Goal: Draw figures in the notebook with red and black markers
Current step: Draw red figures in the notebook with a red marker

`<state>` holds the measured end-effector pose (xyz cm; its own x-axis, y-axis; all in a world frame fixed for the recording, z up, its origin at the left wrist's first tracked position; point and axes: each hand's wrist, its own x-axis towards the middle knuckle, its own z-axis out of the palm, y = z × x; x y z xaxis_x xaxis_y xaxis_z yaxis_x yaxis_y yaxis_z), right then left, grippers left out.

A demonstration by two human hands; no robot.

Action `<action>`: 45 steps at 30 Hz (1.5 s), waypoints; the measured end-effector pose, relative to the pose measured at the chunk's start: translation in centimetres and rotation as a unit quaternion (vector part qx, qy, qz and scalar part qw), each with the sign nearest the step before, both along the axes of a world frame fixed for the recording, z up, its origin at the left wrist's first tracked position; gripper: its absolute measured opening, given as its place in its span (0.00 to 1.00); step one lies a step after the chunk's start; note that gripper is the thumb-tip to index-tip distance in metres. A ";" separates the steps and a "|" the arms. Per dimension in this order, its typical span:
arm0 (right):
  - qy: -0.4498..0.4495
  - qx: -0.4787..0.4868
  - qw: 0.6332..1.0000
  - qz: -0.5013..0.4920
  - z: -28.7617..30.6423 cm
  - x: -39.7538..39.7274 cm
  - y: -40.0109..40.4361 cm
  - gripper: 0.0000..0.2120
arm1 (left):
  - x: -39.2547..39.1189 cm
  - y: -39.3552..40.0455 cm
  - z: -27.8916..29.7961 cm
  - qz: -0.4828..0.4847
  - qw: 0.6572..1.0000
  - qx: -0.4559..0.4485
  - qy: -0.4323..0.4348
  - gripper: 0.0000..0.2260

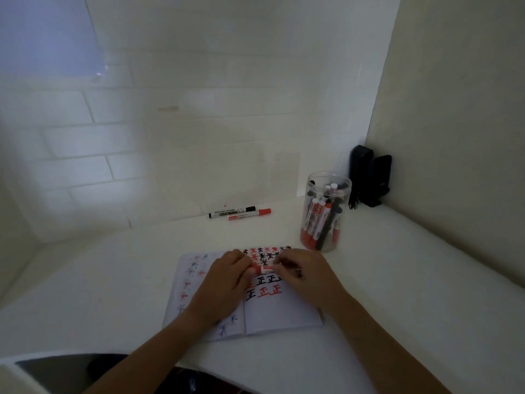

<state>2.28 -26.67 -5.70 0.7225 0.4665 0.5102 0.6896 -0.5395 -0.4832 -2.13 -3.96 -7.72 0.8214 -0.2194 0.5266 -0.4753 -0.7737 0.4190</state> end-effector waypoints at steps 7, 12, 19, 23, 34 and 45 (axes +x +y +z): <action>-0.093 -0.105 0.990 -0.023 -1.7 -2.4 3.5 0.22 | 0.4 0.4 -0.3 -0.040 0.999 0.001 -0.031 0.15; -0.025 -0.111 0.993 -0.007 -1.2 -2.4 2.8 0.31 | 0.3 0.3 -0.3 -0.042 0.998 0.022 -0.042 0.17; -0.143 -0.132 0.981 -0.004 -1.0 -1.9 2.7 0.22 | 0.2 0.2 -0.2 -0.036 0.998 0.024 -0.052 0.14; -0.250 -0.170 0.951 -0.066 -1.6 -2.2 3.1 0.16 | 0.2 0.2 -0.1 -0.040 0.997 0.032 -0.062 0.16; -0.240 -0.180 0.950 -0.087 -1.5 -2.5 3.2 0.15 | 0.2 0.3 0.0 -0.043 0.995 0.032 -0.084 0.18; -0.313 -0.179 0.926 -0.108 -2.0 -2.2 3.4 0.18 | 0.2 0.3 -0.2 -0.036 0.996 0.043 -0.077 0.12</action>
